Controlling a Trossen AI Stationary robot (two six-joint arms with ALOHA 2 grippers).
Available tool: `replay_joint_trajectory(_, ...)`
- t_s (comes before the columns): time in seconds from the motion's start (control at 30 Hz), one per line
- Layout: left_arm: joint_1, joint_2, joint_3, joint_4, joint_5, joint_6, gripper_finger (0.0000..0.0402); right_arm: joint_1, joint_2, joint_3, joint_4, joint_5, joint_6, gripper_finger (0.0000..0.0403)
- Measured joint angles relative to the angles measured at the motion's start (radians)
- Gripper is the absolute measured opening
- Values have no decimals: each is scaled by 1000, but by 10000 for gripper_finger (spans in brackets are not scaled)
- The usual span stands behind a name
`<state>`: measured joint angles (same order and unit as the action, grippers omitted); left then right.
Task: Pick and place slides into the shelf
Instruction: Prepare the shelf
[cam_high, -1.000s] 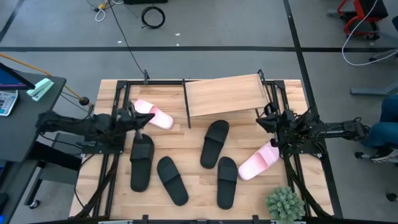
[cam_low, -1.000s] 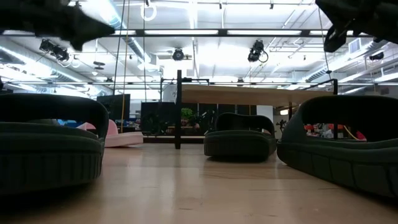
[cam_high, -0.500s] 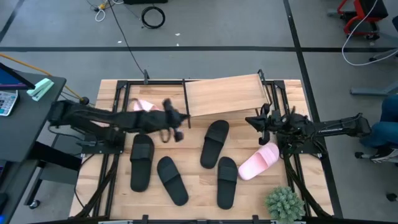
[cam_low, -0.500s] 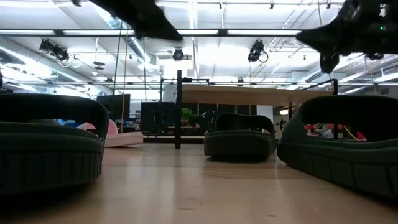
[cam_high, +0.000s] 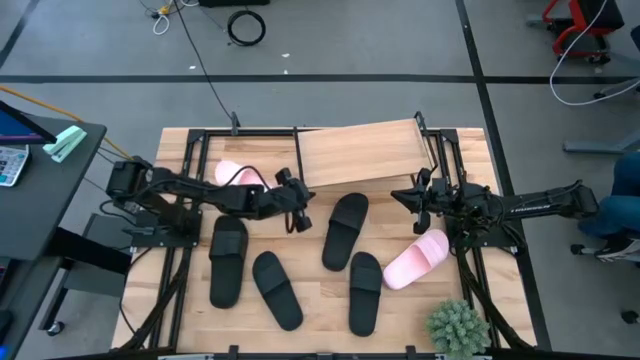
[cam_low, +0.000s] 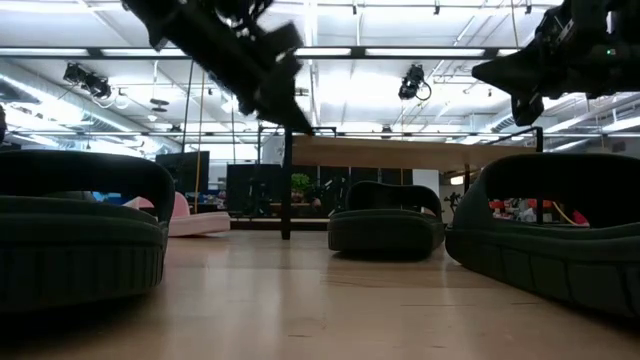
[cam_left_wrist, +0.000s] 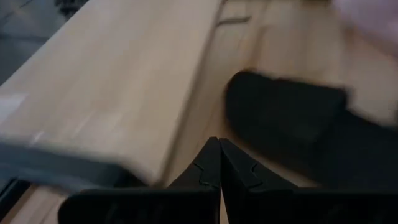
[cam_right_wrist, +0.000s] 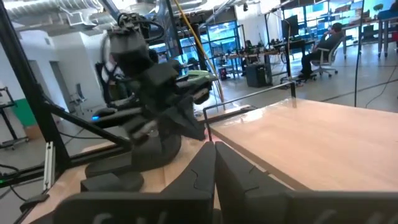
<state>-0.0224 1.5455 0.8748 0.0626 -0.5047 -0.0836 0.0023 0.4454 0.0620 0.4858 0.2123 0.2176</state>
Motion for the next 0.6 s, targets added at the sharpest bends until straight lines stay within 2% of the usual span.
replay_joint_trajectory(0.6,215,0,-20,-17,-4,25,1,0,0,0,0,0,0,14)
